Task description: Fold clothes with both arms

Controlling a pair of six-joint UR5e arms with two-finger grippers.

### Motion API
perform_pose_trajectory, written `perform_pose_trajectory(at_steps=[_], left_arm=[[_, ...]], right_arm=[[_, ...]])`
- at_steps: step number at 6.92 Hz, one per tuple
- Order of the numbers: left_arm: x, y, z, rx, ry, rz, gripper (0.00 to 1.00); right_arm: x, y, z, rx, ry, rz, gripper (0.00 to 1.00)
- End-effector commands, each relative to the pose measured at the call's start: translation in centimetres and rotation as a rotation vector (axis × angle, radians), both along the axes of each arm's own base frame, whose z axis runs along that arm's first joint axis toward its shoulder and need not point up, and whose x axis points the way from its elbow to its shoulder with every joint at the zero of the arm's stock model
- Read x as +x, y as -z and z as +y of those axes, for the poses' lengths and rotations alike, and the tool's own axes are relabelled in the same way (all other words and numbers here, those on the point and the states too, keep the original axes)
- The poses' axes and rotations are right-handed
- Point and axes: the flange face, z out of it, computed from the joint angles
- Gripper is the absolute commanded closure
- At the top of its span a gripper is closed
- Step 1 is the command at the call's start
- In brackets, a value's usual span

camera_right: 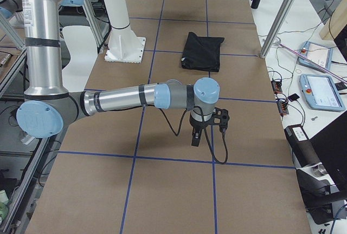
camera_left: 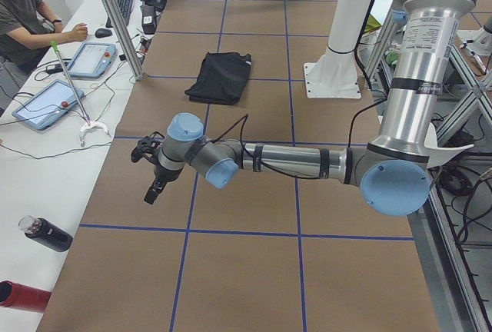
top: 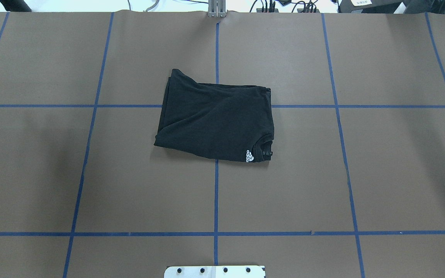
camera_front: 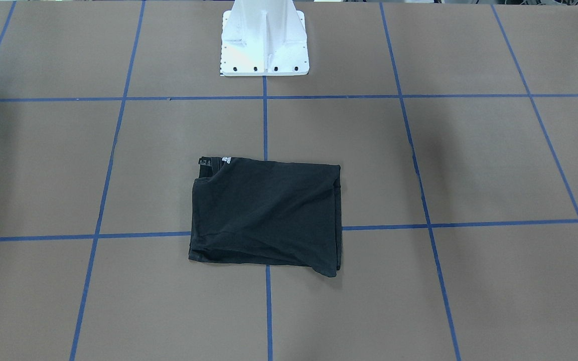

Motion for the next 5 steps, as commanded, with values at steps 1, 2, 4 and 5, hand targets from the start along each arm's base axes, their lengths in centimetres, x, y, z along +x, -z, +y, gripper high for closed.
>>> perform_pose_trajectory(at_steps=[1,2,4,5], left_arm=[[-5.4,-0.4,0.6,-0.105,-0.152,-0.131,0.00],[-6.6,0.0,1.4,-0.156,-0.186,-0.146,0.00],[-5.6,-2.0,4.5,-0.295,-0.237,0.028,0.00],[-4.9,-1.8,7.1,-0.314,-0.258,0.127,0.00]], right_arm=[[1.2,-1.4,1.5,-0.002,0.004,-0.009,0.00],[1.2,-1.7,1.6,-0.007,0.004,-0.009,0.00],[1.4,-1.6,1.7,-0.005,-0.001,-0.012,0.00],[1.3,-1.5,1.7,-0.004,0.000,-0.020,0.00]])
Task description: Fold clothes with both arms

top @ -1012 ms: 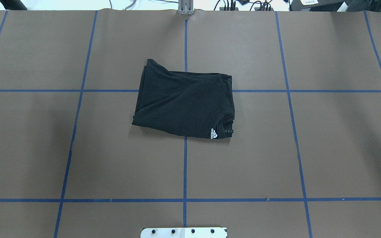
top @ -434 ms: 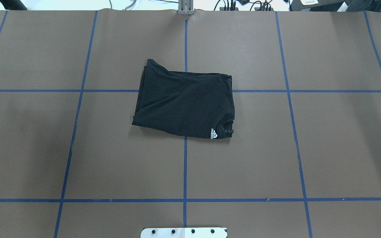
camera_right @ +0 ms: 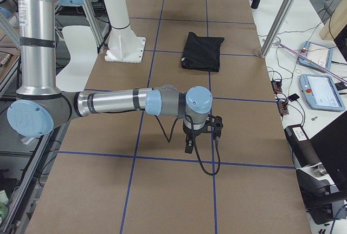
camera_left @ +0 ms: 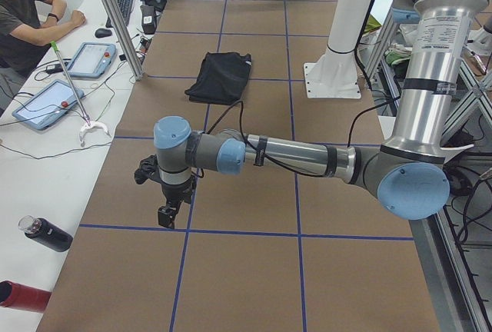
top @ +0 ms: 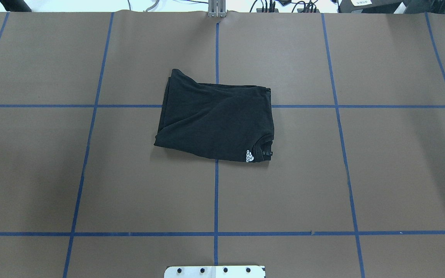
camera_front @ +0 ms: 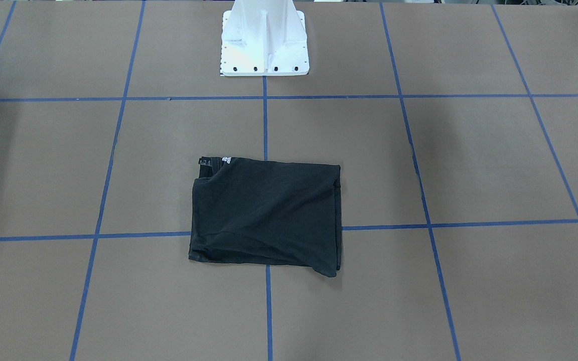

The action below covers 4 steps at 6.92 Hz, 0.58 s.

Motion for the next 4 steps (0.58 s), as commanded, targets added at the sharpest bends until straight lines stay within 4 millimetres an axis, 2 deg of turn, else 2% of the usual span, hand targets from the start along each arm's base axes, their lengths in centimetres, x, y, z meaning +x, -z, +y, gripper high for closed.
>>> perform_pose_trajectory(at_steps=[1,4], left_arm=[[1.2,0.4,3.8,-0.069,-0.014,0.162,0.00],[1.5,-0.2,4.2,-0.181,-0.011,0.158,0.00]], right_arm=[[-0.1,-0.2,0.2,-0.007,-0.001,-0.027,0.00],[-0.3,-1.7,1.8,-0.040,0.001,-0.050,0.00]])
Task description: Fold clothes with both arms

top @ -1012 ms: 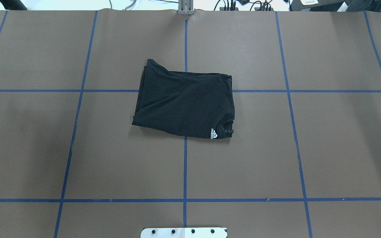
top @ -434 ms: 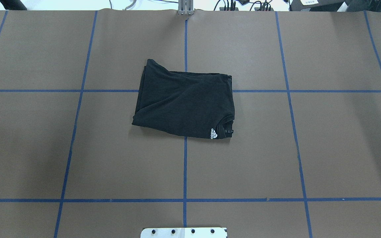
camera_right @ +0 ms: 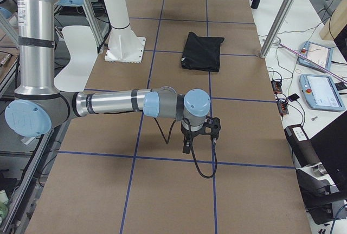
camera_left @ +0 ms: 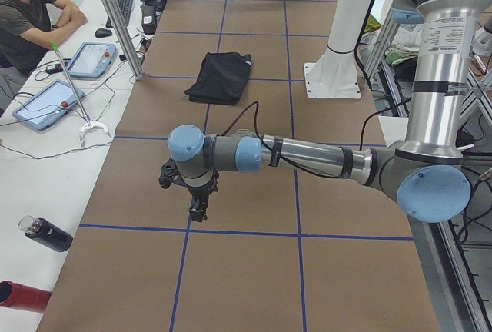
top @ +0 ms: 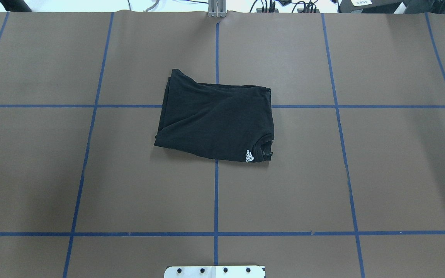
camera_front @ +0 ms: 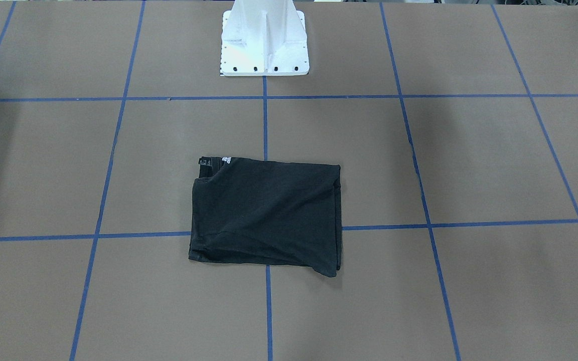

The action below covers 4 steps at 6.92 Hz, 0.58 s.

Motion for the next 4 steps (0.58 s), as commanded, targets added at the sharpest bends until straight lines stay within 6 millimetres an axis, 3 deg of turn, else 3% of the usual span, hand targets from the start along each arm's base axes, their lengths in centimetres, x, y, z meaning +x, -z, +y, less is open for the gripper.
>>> perform_pose_trajectory(at_steps=[1,4], left_arm=[[0.0,-0.4,0.3,-0.027,-0.001,0.000,0.00],[0.0,-2.1,0.3,-0.052,-0.003,-0.009,0.00]], right_arm=[[-0.1,-1.0,0.9,-0.021,0.001,-0.008,0.00],[0.4,-3.3,3.2,0.019,0.075,-0.005,0.00]])
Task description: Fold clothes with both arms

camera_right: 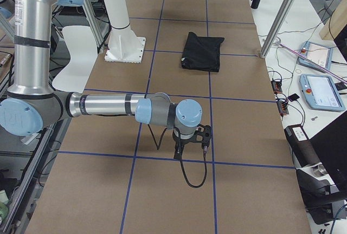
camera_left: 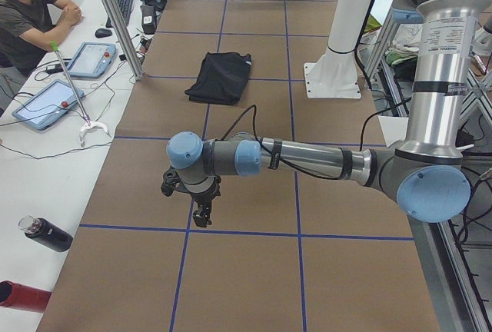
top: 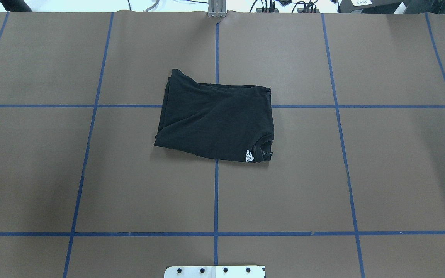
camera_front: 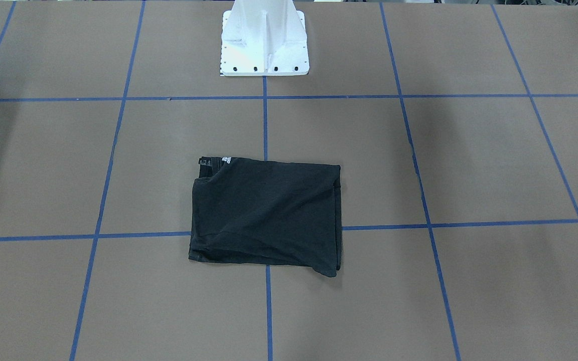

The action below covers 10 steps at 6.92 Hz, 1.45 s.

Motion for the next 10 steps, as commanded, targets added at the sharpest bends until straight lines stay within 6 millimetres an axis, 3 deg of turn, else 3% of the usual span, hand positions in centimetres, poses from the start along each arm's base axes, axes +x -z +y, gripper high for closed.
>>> perform_pose_trajectory(at_steps=[1,7,10], left_arm=[[0.0,-0.4,0.1,-0.006,-0.001,-0.004,0.00],[-0.1,-0.8,0.5,-0.010,-0.002,-0.004,0.00],[-0.1,-0.8,0.6,-0.056,0.043,-0.008,0.00]], right_arm=[[0.2,-0.6,0.6,0.027,0.031,0.007,0.00],[0.8,0.3,-0.7,0.084,0.031,0.093,0.00],[0.8,0.4,-0.7,0.014,-0.039,0.096,0.00]])
